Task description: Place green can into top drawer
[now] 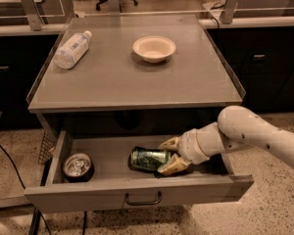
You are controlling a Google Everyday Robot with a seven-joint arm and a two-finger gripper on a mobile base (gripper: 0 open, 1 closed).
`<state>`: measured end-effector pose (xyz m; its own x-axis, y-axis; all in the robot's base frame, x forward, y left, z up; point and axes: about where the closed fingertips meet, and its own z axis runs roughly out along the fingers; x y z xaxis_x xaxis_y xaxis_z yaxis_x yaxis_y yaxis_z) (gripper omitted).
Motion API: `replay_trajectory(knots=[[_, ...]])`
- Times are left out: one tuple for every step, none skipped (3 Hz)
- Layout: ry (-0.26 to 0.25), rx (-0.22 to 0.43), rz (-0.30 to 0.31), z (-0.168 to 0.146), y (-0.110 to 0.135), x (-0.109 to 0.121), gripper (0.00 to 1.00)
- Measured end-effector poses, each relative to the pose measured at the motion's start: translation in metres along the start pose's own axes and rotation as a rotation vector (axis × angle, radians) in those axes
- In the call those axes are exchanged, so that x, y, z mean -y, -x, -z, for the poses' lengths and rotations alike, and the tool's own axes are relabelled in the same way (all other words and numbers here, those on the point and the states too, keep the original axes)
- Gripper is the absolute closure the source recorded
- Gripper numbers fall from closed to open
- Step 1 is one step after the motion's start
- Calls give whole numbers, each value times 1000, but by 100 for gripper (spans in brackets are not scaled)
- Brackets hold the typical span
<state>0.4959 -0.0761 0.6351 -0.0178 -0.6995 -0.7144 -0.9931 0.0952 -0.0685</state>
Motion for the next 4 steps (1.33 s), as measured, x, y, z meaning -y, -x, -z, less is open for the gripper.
replay_trajectory(knots=[[14,3,2,-15,-4,3,100],[27,-8,2,-26,-7,4,95],[27,-8,3,-26,-7,4,76],[27,-8,3,-26,-7,4,53]])
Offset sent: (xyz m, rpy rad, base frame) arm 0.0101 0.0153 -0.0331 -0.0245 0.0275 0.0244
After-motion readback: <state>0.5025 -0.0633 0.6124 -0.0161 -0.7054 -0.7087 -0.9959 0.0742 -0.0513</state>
